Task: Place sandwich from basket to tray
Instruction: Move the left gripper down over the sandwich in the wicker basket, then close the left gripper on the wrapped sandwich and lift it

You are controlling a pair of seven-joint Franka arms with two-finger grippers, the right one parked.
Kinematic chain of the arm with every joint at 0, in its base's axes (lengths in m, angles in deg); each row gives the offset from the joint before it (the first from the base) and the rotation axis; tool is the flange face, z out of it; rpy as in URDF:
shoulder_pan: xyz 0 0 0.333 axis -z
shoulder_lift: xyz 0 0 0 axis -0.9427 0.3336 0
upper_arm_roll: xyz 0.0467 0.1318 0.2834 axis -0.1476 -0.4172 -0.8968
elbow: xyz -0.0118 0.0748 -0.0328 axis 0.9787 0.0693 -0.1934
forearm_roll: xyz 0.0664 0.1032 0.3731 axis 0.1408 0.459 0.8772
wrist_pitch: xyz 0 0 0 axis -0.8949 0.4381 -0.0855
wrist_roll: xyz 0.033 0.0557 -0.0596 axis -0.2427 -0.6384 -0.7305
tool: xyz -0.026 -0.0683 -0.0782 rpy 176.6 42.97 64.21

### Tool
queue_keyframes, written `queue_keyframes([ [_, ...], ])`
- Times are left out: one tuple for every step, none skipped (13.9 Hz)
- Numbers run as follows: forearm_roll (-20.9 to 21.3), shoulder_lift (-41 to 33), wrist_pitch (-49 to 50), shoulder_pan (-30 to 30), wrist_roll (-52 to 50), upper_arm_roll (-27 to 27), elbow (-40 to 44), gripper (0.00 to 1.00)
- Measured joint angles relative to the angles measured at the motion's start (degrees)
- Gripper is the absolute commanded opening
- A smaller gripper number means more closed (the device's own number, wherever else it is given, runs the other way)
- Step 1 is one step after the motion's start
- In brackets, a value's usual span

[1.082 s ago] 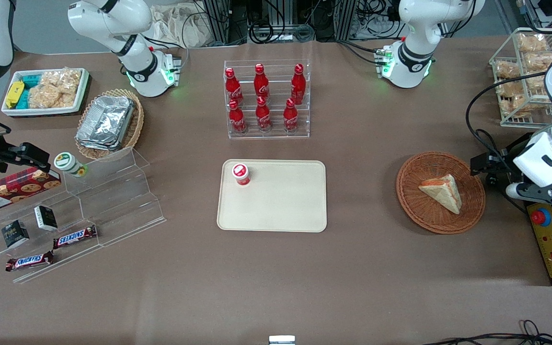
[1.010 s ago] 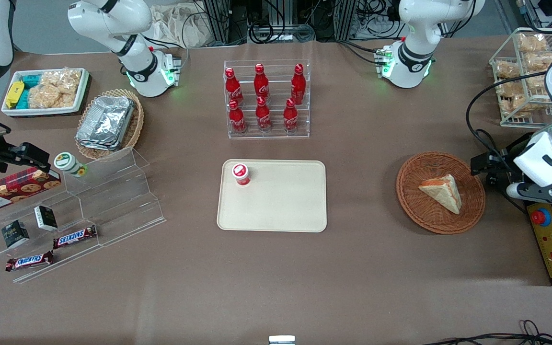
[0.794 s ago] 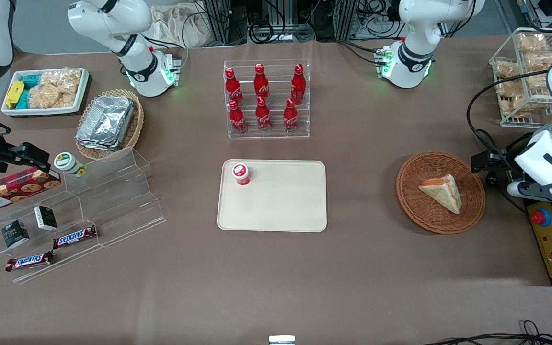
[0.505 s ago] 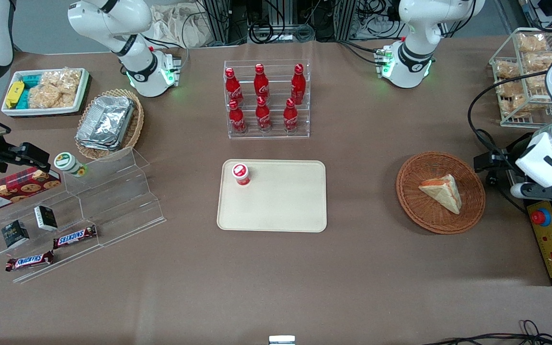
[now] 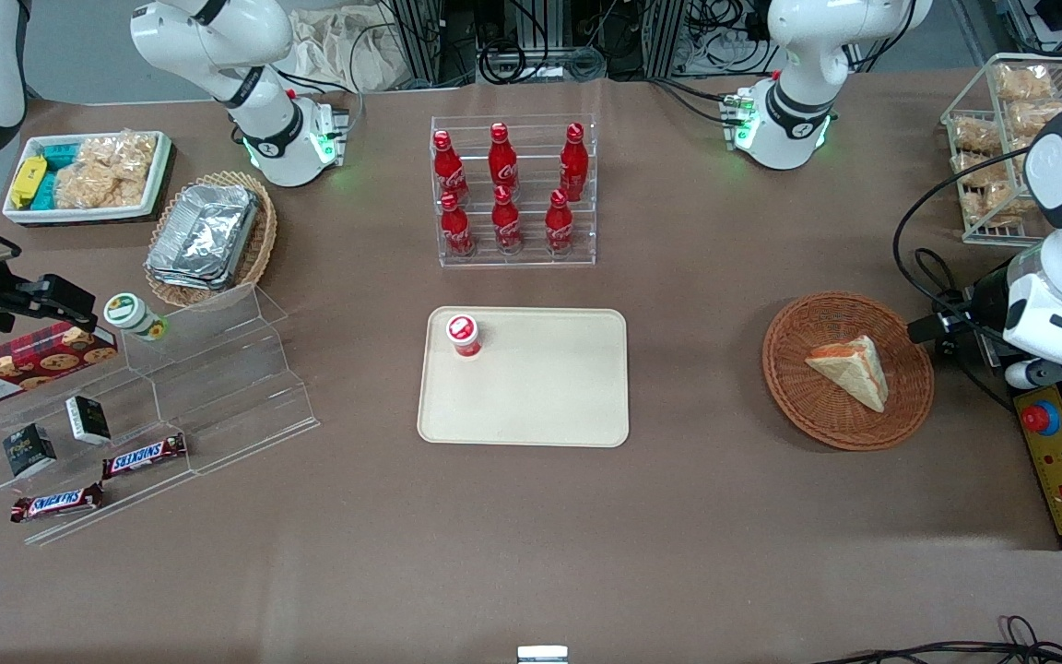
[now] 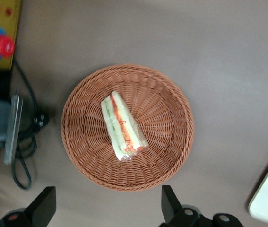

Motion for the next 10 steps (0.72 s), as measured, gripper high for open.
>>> queue_keyframes([
  [0.00, -0.18, -1.23, 0.00, -4.17, 0.05, -1.15, 1.00],
  [0.00, -0.21, -2.90, 0.04, -7.79, 0.16, -2.45, 1.00],
  [0.00, -0.22, -4.90, 0.08, -11.13, 0.30, -4.19, 1.00],
  [0.00, -0.21, -7.43, 0.09, -14.21, 0.40, -6.26, 1.00],
  [-0.04, -0.21, -9.48, 0.09, -16.79, 0.41, -8.09, 1.00],
  [-0.07, -0.20, -10.63, 0.09, -19.59, 0.41, -9.40, 1.00],
  [-0.08, -0.17, -11.47, 0.09, -22.75, 0.41, -10.41, 1.00],
  [-0.09, -0.01, -12.76, 0.09, -25.92, 0.41, -11.38, 1.00],
  [-0.09, 0.30, -14.32, 0.08, -28.78, 0.41, -12.39, 1.00],
  [-0.09, 0.77, -15.86, 0.08, -31.13, 0.40, -13.34, 1.00],
])
